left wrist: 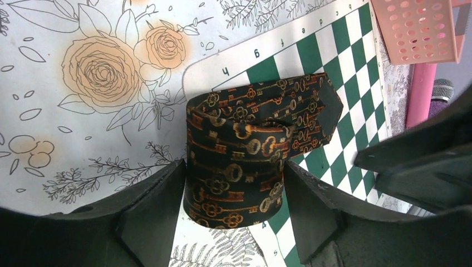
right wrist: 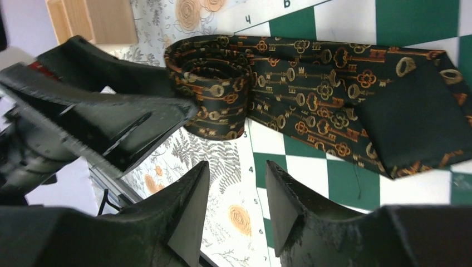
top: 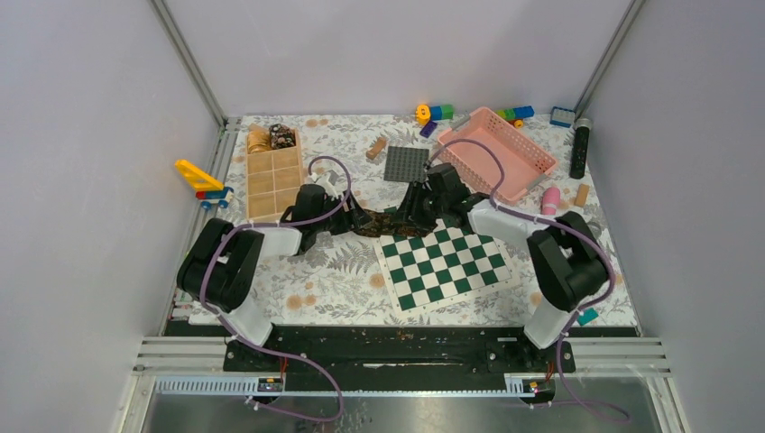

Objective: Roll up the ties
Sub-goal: Roll the tie at the center of the board.

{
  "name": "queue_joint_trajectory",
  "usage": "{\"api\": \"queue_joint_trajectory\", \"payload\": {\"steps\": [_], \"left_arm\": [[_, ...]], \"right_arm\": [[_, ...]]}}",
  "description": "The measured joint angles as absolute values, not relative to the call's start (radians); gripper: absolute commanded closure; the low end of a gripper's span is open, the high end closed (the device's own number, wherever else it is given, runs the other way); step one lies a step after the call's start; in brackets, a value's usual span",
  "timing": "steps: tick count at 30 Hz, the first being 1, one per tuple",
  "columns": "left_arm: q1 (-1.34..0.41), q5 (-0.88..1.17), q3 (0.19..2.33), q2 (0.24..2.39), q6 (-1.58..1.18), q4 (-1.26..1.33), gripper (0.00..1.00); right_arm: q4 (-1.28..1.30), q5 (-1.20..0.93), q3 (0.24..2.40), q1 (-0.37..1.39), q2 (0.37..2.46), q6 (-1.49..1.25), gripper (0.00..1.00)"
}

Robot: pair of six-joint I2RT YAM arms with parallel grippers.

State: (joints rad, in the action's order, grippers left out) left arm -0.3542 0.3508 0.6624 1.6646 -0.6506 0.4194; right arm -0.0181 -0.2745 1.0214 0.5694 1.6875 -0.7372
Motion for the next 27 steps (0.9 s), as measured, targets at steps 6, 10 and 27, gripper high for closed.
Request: {"api": "queue_joint_trajectory", "payload": {"steps": [6, 10, 27], "left_arm": [[-0.354, 0.34, 0.661, 1.624, -0.653, 0.408, 0.31], [-0.354, 0.336, 0.661, 1.605, -0.656, 0.411, 0.3], [-0.34, 0.332, 0.625, 1.604, -0.664, 0.418, 0.31]], "right_arm": [[-0.093, -0.329, 1.034, 0.578, 1.821, -0.772, 0.53], [-0.123, -0.351, 1.054, 0.588, 1.869, -0.791, 0.55], [-0.168, -0.363, 1.124, 0.601, 1.956, -0.82, 0.66]]}}
